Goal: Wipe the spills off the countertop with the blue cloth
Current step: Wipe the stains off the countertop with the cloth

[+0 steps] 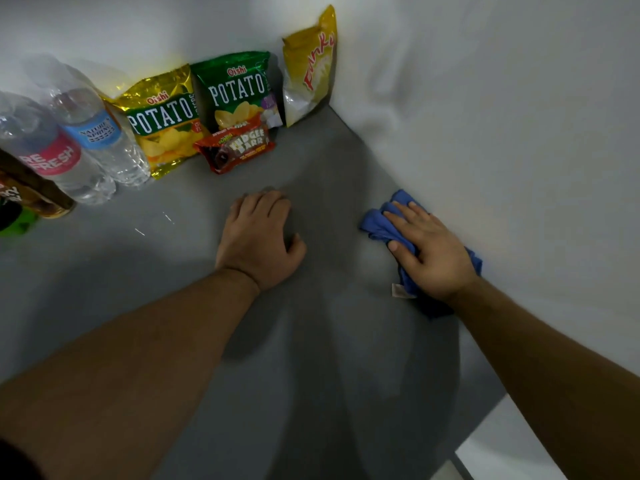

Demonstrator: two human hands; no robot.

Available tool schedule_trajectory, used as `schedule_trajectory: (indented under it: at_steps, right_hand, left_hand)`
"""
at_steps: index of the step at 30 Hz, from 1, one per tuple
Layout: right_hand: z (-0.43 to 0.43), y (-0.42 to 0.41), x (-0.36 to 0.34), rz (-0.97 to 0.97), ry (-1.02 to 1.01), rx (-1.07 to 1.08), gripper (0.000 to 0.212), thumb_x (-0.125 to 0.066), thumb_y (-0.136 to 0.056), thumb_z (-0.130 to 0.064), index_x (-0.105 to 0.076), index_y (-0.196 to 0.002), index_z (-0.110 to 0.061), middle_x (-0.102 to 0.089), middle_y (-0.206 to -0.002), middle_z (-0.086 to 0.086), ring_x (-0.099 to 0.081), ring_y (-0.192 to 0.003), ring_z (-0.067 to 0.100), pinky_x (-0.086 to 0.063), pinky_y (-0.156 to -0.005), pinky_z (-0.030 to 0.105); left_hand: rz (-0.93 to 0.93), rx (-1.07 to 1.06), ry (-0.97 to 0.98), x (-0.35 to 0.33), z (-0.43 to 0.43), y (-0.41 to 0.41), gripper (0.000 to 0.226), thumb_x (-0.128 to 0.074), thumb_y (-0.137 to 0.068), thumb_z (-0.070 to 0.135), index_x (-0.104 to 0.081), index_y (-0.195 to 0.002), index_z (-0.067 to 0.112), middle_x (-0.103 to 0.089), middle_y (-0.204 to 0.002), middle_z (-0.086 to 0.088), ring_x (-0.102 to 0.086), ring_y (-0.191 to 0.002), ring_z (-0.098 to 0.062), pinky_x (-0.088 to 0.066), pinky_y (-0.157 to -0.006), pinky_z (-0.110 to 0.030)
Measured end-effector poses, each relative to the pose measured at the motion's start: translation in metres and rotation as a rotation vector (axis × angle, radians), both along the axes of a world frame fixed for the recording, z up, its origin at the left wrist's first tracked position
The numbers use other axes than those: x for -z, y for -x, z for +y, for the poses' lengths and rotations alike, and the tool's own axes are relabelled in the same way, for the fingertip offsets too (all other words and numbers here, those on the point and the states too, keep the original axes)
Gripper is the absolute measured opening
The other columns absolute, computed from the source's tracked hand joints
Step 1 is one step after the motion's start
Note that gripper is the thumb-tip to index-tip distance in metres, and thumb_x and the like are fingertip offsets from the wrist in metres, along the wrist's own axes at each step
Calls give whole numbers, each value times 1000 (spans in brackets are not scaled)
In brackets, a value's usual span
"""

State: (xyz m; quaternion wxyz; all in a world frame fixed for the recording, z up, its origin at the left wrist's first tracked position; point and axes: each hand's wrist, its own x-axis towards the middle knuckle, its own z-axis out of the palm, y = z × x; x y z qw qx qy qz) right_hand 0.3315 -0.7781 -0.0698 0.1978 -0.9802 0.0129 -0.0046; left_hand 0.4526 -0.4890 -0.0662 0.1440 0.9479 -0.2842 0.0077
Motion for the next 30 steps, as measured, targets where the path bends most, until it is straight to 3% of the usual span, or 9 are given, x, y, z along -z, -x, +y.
schedule_trajectory:
  at_steps: [14, 18, 23, 30]
  right_hand:
    - [-28, 123, 2, 8, -5, 87, 58, -46, -103, -42, -38, -158, -23, -31, -165, -5, -23, -155, 17, -23, -126, 43]
    - [-22, 146, 5, 16, 15, 140, 58, -41, -104, -44, -37, -158, -24, -32, -166, -1, -24, -155, 22, -22, -126, 49]
    - [17, 172, 5, 56, 30, 241, 61, -35, -104, -48, -32, -160, -26, -27, -168, -1, -13, -158, 22, -12, -127, 52]
    - [101, 201, 8, 105, 92, 88, 57, -28, -107, -50, -29, -161, -31, -18, -170, -8, -1, -159, 21, -5, -128, 49]
  left_hand:
    - [39, 88, 121, -7, 10, 97, 50, -58, -84, 37, -64, -123, 6, -62, -137, -12, -58, -124, -35, -41, -113, -51]
    - [75, 75, 111, -6, 27, 120, 51, -57, -84, 37, -65, -123, 6, -61, -138, -12, -56, -126, -36, -42, -113, -51]
    - [114, 32, 89, -6, 45, 147, 50, -65, -84, 35, -64, -126, 8, -59, -142, -9, -54, -129, -32, -42, -113, -49]
    - [125, 2, 97, -3, 60, 175, 48, -63, -85, 35, -66, -125, 7, -59, -142, -10, -53, -131, -34, -41, -114, -53]
